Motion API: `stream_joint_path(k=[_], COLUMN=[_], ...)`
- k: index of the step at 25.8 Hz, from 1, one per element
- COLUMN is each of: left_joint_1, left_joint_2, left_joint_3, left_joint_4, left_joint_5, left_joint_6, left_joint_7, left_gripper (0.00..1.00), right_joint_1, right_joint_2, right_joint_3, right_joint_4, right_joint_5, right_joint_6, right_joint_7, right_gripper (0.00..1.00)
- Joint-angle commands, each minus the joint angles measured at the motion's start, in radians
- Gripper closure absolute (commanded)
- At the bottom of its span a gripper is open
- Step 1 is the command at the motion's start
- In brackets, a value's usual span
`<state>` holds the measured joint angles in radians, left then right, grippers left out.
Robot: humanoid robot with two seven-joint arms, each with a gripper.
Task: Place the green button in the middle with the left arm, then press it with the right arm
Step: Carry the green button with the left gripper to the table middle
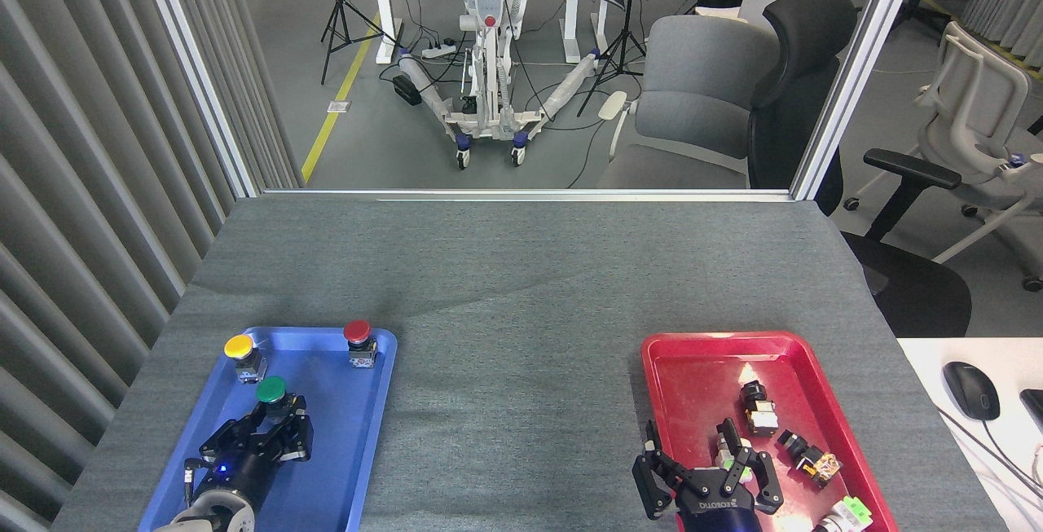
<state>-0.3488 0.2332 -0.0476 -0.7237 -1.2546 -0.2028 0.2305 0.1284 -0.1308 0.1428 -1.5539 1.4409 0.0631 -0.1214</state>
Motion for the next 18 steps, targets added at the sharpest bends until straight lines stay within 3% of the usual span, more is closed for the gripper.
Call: stream_joint_path(k=[1, 3, 6, 11, 14, 18], left_joint_1=[0.005, 0.008, 0.013, 0.019, -0.019, -0.042], left_joint_2=[0.014, 0.026, 0.029, 0.012, -0.06, -0.184], left_joint_3=[-0.041, -0.064, -0.086, -0.228, -0.331, -0.402], left_joint_4=[0.0, -0.011, -0.057, -0.287, -0.303, -0.197], left_joint_5=[-0.002, -0.002, -0.003, -0.028, -0.04, -0.134], left_joint_6=[-0.009, -0.032, -0.07, -0.066, -0.052, -0.046], left_joint_7=[0.018, 0.036, 0.064, 0.059, 0.063, 0.056], left_gripper=[0.91, 1.0, 1.0, 1.0, 1.0, 1.0], right_joint_1=[0.001, 0.001, 0.001, -0.001, -0.001, 0.001], right_joint_2=[-0.001, -0.001, -0.001, -0.01, -0.01, -0.01], right_joint_3=[0.001, 0.001, 0.001, 0.001, 0.001, 0.001], right_joint_4=[0.0, 0.0, 0.0, 0.0, 0.002, 0.002], right_joint_5=[0.001, 0.001, 0.0, -0.002, -0.002, -0.004], right_joint_6=[0.0, 0.0, 0.0, -0.003, -0.003, -0.003], right_joint_7=[0.003, 0.005, 0.006, 0.005, 0.005, 0.005], right_gripper=[0.01, 0.01, 0.01, 0.01, 0.01, 0.01])
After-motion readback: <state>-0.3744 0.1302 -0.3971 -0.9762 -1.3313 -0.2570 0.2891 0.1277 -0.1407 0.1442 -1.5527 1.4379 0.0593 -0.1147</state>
